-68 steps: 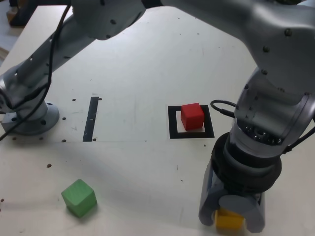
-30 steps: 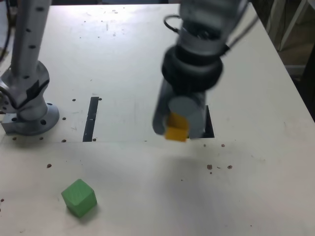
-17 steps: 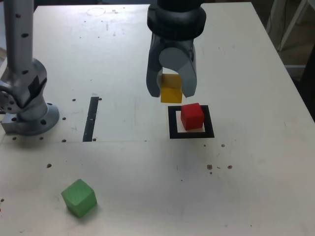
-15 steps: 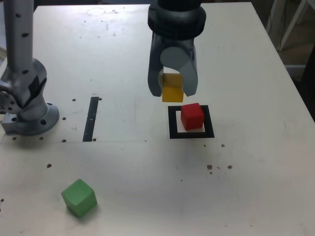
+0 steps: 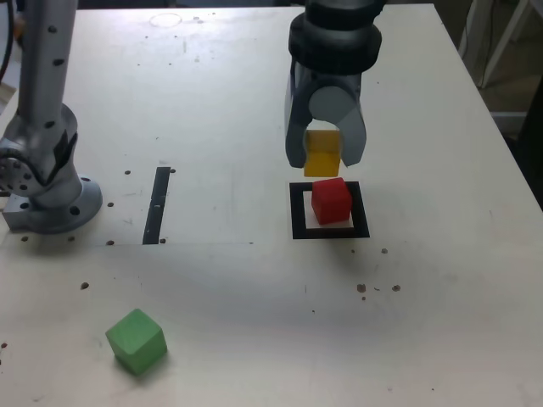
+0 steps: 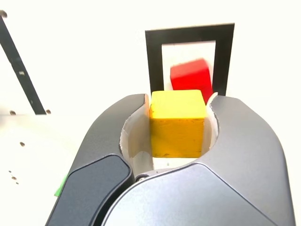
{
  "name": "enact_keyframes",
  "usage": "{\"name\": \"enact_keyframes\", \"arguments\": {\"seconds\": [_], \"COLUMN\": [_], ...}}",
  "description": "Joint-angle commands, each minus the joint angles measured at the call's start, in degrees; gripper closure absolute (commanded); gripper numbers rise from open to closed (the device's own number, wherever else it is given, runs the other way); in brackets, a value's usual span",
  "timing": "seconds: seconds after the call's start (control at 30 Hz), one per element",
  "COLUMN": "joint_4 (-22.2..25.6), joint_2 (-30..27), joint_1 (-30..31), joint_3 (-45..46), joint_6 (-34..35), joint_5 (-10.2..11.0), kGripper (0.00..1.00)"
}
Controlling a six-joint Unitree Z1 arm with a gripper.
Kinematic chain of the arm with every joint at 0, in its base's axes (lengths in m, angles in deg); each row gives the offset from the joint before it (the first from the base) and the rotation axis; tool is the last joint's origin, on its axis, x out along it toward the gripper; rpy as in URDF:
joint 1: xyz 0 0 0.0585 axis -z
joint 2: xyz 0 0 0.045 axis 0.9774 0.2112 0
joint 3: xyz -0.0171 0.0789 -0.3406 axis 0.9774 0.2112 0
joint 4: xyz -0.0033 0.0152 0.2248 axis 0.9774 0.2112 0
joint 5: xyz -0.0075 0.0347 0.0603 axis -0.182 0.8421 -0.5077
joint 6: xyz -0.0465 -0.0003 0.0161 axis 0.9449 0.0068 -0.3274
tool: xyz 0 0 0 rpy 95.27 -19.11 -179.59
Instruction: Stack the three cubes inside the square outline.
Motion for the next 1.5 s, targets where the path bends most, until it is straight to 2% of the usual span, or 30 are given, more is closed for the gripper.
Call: {"name": "enact_keyframes", "arguments": {"seconds": [0.0,0.57,0.7,0.8,0.87,1.07,1.2,1.47], "joint_4": [-0.3,-4.51,-4.92,-5.01,-5.01,-5.14,-5.12,-3.22], "joint_2": [0.52,4.24,4.24,4.25,4.26,4.17,3.43,0.48], "joint_1": [-0.45,-0.98,-1.33,-1.64,-1.8,-1.86,-1.86,-1.86], "joint_3": [0.16,0.78,1.38,1.94,2.22,2.7,2.88,3.13], "joint_6": [-0.61,-2.86,-3.03,-3.12,-3.19,-3.46,-3.45,-2.8], "joint_5": [-0.03,-2.16,-2.15,-2.21,-2.29,-2.94,-3.06,-1.9], "kGripper": [0.75,0.75,0.7,0.63,0.56,0.19,0.02,0.01]}}
